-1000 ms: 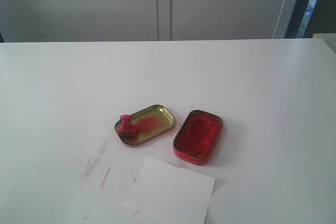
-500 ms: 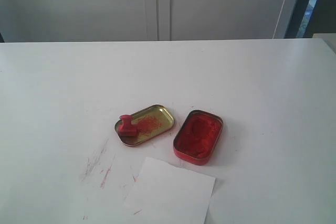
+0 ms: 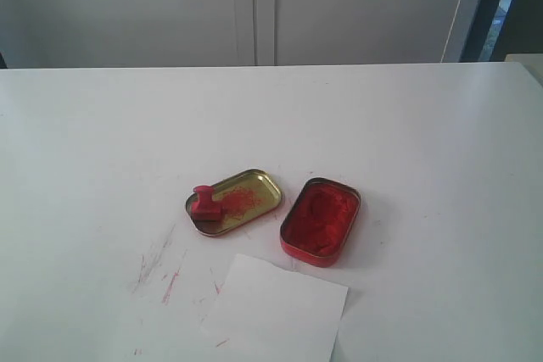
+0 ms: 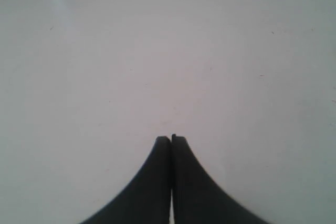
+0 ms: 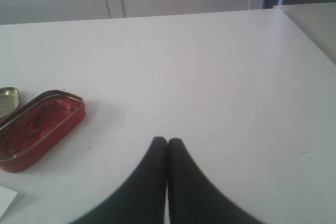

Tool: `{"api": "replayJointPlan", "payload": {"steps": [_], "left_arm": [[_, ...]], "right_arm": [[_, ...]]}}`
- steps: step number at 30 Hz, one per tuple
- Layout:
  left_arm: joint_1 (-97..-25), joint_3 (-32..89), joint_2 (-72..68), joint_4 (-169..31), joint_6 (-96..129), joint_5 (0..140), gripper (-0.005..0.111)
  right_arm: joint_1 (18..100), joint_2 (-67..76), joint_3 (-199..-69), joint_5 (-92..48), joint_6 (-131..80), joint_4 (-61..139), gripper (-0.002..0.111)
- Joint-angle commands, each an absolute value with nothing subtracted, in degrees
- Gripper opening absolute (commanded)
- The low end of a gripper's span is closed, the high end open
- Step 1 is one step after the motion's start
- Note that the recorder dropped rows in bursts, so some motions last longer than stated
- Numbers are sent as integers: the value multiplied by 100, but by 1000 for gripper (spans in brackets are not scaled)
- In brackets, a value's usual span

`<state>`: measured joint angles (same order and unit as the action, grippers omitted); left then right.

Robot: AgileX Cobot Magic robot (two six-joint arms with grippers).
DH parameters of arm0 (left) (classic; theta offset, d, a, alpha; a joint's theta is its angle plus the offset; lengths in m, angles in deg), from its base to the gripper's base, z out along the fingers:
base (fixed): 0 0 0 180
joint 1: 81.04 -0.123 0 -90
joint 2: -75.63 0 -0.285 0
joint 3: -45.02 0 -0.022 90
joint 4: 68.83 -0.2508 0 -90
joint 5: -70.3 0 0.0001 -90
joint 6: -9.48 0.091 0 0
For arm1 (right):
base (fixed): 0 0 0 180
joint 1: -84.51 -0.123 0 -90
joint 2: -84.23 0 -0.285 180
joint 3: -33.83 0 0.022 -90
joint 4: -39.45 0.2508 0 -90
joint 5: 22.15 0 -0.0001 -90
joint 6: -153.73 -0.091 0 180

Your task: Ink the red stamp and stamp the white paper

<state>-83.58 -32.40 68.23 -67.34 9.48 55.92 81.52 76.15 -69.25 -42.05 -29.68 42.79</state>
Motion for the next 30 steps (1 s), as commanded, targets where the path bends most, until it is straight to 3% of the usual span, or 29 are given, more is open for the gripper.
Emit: {"api": "replayJointPlan", "payload": {"steps": [1,16,30], "left_arm": [[-8371,-3220,6784,-6743,948,5574,0],[-8371,-3220,6784,-6743,948,6938,0],[-8371,-3220,6784,-6743,948,6982,0]], "right_arm": [[8172,7644,-6896,-4166,-2973,4241,0],[8172,7644,-6896,-4166,-2973,4241,0],[8172,7644,-6896,-4166,-2973,4241,0]]}}
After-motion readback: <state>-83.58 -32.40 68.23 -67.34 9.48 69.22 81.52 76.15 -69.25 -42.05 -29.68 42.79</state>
